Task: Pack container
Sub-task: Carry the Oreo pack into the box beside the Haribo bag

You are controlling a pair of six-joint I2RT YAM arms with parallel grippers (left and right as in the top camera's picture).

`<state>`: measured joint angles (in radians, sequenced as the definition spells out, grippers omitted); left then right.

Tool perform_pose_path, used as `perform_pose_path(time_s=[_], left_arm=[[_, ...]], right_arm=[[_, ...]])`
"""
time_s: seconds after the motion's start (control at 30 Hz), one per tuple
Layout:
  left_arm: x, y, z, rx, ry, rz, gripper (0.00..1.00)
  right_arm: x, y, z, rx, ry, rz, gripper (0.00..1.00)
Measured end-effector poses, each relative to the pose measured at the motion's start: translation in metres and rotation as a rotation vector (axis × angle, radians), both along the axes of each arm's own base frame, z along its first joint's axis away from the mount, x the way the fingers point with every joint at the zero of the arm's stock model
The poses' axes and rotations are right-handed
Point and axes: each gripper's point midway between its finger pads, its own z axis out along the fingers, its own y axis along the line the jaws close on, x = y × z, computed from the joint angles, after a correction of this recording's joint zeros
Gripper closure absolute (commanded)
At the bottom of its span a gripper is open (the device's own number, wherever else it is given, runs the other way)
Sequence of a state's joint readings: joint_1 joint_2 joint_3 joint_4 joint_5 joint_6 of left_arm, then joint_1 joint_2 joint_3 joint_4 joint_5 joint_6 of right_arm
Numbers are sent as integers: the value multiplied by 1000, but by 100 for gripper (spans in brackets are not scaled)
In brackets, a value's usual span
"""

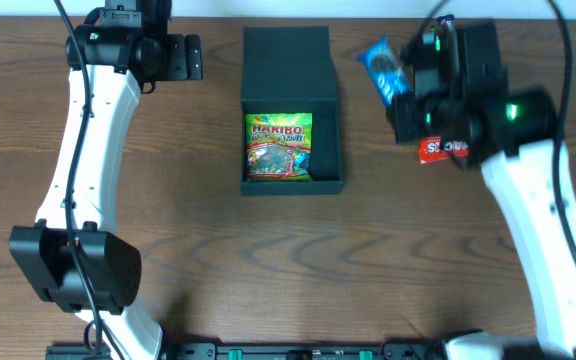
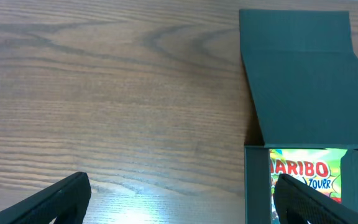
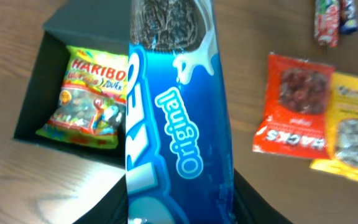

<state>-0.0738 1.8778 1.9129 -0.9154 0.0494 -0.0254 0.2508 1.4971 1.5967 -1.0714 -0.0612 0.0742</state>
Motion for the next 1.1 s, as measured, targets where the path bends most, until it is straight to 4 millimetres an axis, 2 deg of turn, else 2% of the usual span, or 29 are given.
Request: perform_pose_path(time_s=[0.07,0.13,0.2,0.27,0.37,0.5,0.63,0.67,0.73,0.77,0.83,0.97,1.03,1.1], left_arm=[[0,0,0,0,0,0,5],[0,0,0,-1,0,0,5],[0,0,0,0,-1,0,5],[0,0,0,0,0,0,5],[0,0,0,0,0,0,5],[0,0,0,0,0,0,5],[0,0,0,0,2,0,5],[-1,0,0,0,3,0,5],[-2,0,-1,0,8,0,5],[-2,0,-1,0,10,0,5],[-2,0,-2,1,12,0,5],[-3,0,-2,1,12,0,5],[-2,0,-2,1,12,0,5],[-3,0,-2,1,13,0,5]], right_arm=[[-10,7,-12,37,-5,-22,99],[-18,27,-28,92,16,-37,98],[-23,45,-52,140,65,-59,99],[-24,63,-82,177,114,-100,98],[-27,81,-116,186,182,-156,98],[-17,103,-138,211,185,-201,98],[-11,116,-161,199,199,-233,99],[-12,117,-165,194,207,-239,99],[-11,113,-188,151,236,-277,98],[-8,112,-190,146,231,-288,96],[-4,110,-192,137,213,-307,65],[3,108,-189,137,177,-323,34],[6,110,-185,139,167,-318,10],[13,113,-172,142,137,-299,6]])
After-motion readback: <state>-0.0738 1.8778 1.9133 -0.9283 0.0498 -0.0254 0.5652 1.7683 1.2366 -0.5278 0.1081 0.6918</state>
